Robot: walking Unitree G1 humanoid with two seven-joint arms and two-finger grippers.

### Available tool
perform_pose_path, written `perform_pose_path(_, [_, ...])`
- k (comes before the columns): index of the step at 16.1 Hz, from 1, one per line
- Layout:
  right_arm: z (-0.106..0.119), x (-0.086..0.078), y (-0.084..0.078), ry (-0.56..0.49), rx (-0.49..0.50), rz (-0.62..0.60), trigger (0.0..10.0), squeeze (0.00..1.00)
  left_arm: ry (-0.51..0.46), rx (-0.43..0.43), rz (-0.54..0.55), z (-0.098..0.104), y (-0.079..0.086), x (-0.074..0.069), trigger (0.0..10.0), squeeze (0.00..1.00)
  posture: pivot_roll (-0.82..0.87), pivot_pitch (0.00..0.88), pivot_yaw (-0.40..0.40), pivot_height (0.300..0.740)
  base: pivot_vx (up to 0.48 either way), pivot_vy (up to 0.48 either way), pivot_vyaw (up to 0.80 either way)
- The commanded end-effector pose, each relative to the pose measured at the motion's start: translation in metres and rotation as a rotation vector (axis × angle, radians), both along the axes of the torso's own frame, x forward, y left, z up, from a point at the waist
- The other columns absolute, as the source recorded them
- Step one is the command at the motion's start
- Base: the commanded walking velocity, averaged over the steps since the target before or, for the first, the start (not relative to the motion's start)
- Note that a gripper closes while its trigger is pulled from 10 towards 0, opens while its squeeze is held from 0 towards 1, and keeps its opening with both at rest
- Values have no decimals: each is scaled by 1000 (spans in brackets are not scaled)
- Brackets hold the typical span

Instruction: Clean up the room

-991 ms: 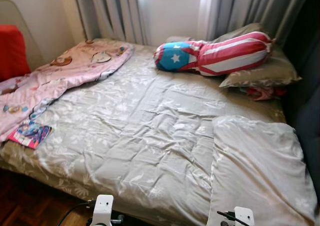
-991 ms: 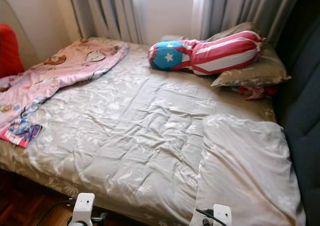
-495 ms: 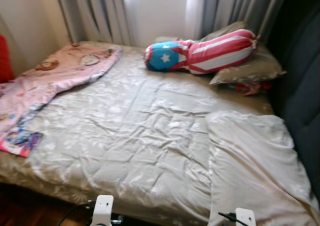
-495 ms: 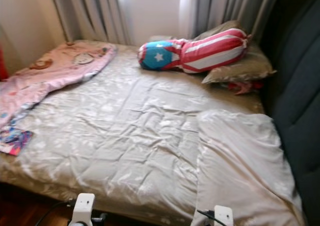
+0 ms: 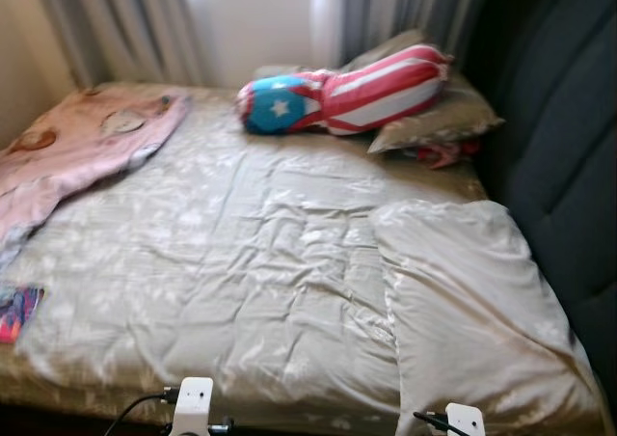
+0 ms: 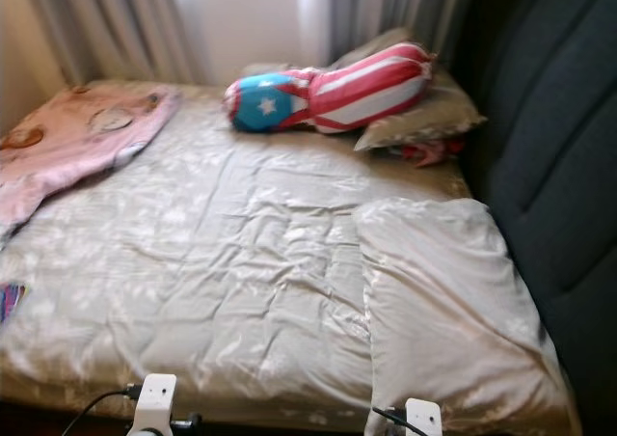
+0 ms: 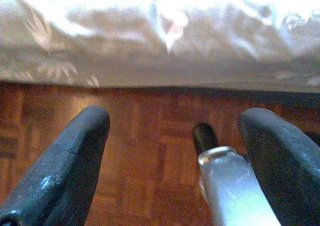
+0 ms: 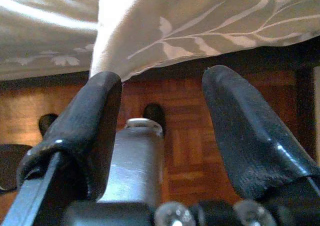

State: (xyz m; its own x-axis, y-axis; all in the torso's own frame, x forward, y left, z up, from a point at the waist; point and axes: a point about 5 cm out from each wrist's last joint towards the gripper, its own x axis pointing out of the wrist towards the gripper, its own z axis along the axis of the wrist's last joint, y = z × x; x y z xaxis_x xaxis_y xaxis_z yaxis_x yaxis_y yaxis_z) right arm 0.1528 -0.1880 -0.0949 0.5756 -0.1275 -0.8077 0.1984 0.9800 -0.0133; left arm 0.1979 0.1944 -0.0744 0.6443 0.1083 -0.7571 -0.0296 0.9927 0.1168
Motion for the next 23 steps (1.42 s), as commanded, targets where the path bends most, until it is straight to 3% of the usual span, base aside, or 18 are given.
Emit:
perform_pose_path(1, [1,0,-5,5,-16,2,10000,0,21,6,-14,-3,-2,-4,10000,0,-78,0,20,740,0,292,0])
perform_pose_path(5, [1,1,-6,3,-16,1,10000,0,27,4,-13,-3,-2,-5,10000,0,-79,0,18,740,0,292,0])
perform_pose_path(14, [0,0,-5,8,-13,6,10000,0,29,6,-11,-4,-1,-6,10000,0,-77,0,19,740,0,52,0])
perform_pose_path(23, [0,-2,-6,14,-11,4,10000,0,28,5,-12,-4,-3,-6,10000,0,-76,0,19,740,0,478,0])
